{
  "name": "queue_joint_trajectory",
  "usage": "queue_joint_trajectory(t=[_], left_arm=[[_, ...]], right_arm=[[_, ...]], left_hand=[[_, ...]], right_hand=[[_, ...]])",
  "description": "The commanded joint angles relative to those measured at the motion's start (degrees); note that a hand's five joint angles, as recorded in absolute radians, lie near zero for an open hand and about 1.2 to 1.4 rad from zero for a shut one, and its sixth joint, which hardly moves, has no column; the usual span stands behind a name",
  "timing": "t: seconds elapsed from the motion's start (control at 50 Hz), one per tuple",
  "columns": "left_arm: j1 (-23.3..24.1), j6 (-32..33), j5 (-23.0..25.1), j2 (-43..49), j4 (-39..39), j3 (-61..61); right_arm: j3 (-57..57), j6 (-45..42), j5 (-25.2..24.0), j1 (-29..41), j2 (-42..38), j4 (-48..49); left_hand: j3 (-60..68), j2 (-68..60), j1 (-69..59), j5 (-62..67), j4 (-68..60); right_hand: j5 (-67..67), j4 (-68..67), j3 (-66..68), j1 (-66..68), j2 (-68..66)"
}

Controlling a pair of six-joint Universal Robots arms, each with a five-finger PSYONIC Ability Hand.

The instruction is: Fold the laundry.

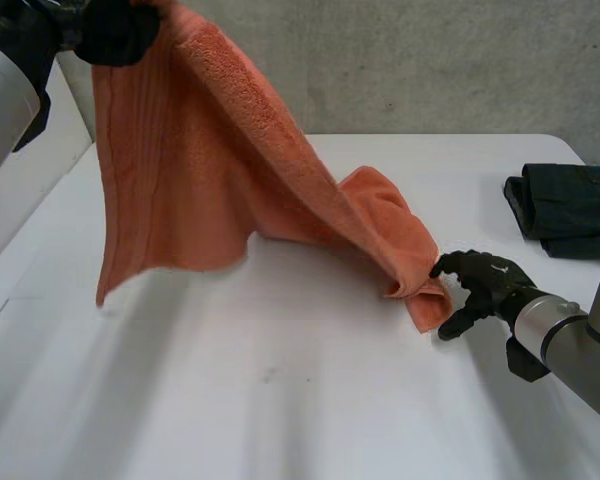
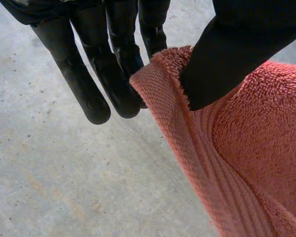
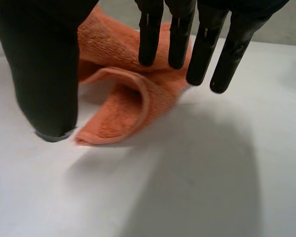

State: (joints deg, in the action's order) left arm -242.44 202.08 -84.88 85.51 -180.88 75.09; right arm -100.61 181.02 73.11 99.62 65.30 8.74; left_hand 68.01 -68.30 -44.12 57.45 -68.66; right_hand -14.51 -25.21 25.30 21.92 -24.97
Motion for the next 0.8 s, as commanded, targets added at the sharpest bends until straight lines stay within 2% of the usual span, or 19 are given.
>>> queue_joint_trajectory(t=[0.02, 0.18, 0.52, 0.62, 0.64, 0.66, 0.74, 0.8], left_arm=[[-0.14, -0.11, -0.03, 0.19, 0.09, 0.59], [-0.23, -0.81, -0.03, 0.27, 0.09, 1.03], [-0.4, -1.34, -0.03, 0.27, 0.09, 1.03], [-0.4, -1.34, -0.03, 0.27, 0.09, 1.03], [-0.49, -1.34, -0.03, 0.27, 0.09, 1.03], [-0.49, -1.34, -0.03, 0.27, 0.0, 1.03], [-0.75, -1.25, -0.03, 0.19, 0.0, 1.03], [-1.72, -1.25, -0.11, 0.19, 0.0, 1.03]], right_arm=[[-0.37, 0.74, 3.36, -0.12, 0.36, -0.22], [2.0, 0.91, 3.18, 0.31, -0.34, -0.57], [14.12, 1.35, 4.33, 7.26, -12.03, -0.66], [17.81, 1.27, 4.94, 7.79, -15.54, -0.74], [18.52, 1.27, 5.99, 7.79, -16.07, -0.75], [18.52, 1.27, 6.69, 7.61, -15.9, -0.75], [17.82, 0.65, 9.69, 6.91, -11.87, 0.48], [17.38, 0.3, 7.15, 6.3, -4.06, 0.84]], left_hand=[[11.99, -11.7, -35.88, 12.55, -11.34], [11.99, -11.7, -35.88, 12.55, -11.34], [11.99, -11.7, -35.88, 12.55, -11.34], [11.99, -11.7, -35.88, 12.55, -11.34], [11.99, -11.7, -35.88, 12.55, -11.34], [11.99, -11.7, -35.88, 12.55, -11.34], [11.99, -11.7, -35.88, 12.55, -11.34], [11.99, -11.7, -35.88, 12.55, -11.34]], right_hand=[[-10.14, -9.43, 9.35, 12.72, -9.67], [-10.14, -9.43, 9.35, 12.72, -9.67], [-11.81, -11.1, 11.02, 14.39, -11.34], [-29.59, -28.88, 28.8, 32.17, -29.12], [-51.63, -50.92, 50.84, 54.21, -51.16], [-55.45, -54.75, 54.66, 58.04, -54.99], [-55.49, -54.79, 54.7, 58.08, -55.03], [-55.49, -54.79, 54.7, 58.08, -55.03]])
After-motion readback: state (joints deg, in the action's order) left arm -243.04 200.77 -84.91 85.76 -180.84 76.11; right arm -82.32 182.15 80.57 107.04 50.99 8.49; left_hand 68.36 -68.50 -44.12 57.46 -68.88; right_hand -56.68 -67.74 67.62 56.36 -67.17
